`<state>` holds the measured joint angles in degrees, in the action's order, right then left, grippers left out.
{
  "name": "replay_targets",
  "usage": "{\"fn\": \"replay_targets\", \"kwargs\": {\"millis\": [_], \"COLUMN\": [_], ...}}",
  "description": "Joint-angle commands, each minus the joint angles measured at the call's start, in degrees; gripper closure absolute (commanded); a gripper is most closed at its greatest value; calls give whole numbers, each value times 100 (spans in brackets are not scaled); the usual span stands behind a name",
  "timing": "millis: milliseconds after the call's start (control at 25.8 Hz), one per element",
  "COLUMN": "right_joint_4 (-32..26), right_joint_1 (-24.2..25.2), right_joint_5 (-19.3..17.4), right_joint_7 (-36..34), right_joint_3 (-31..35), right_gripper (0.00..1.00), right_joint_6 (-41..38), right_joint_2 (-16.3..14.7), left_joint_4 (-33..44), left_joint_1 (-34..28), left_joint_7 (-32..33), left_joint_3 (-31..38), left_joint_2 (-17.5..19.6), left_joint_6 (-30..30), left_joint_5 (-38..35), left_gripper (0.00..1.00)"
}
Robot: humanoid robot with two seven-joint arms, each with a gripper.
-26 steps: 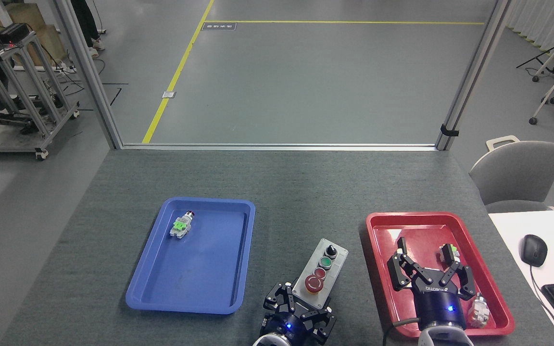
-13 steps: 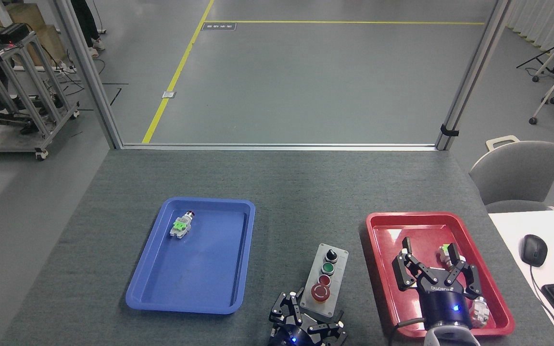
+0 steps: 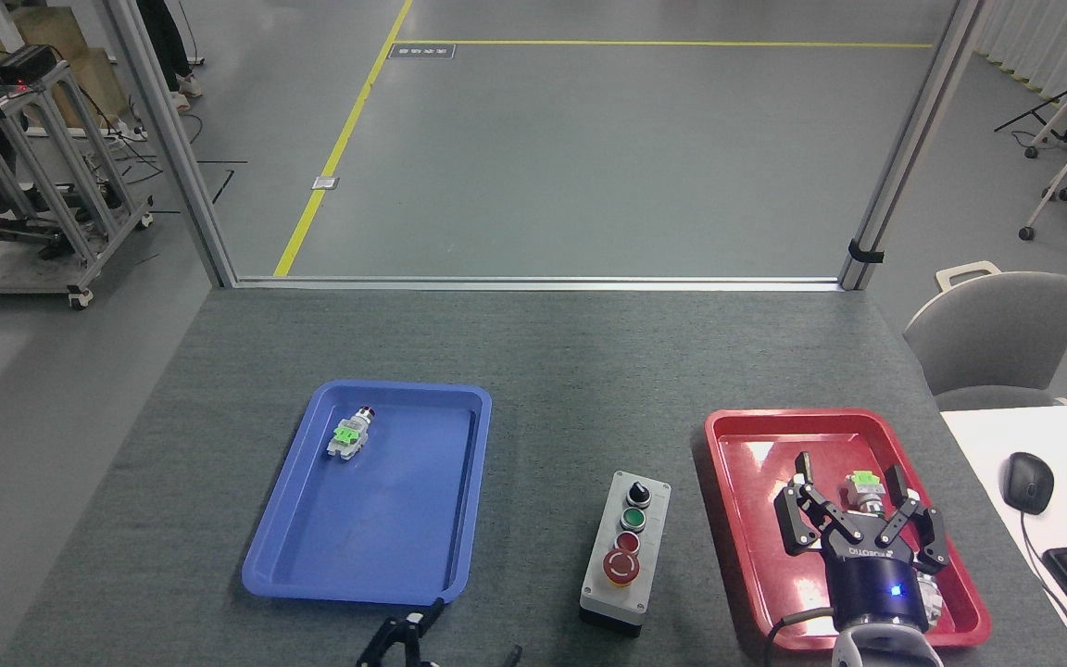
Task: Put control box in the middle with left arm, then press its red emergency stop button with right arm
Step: 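Release the control box and withdraw the left gripper toward the blue tray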
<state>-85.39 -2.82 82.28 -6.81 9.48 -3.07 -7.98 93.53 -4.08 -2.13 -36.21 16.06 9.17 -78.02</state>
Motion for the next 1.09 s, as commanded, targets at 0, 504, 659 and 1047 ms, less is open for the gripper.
{"fn": "replay_targets", "kwargs": {"millis": [0,504,659,1047], "right_joint_4": [75,1112,1121,1209], "right_joint_1": [-52,-694,-685,-597], "right_joint_5": [-2,51,51,69], "right_joint_7": [-4,-57,-31,-13], "right_joint_3": [-25,-851,-1581,-2829], "right_gripper": [0,100,100,100], "right_joint_6": [-27,-1715,-1715,-1846], "right_joint_2": [-11,-433,-530,-617], "left_joint_4": [280,-572,-643,-845], "left_joint_1": [-181,1199,1199,1129], "left_joint_7": [-24,-6,-33,-437], "left_joint_3": [1151,3287,3287,3436], "left_joint_2": [20,-85,-68,-287], "left_joint_6": [-301,-1163,-1154,-1084], "left_joint_5": [24,1712,1641,1703], "left_gripper": [1,1,1,1]}}
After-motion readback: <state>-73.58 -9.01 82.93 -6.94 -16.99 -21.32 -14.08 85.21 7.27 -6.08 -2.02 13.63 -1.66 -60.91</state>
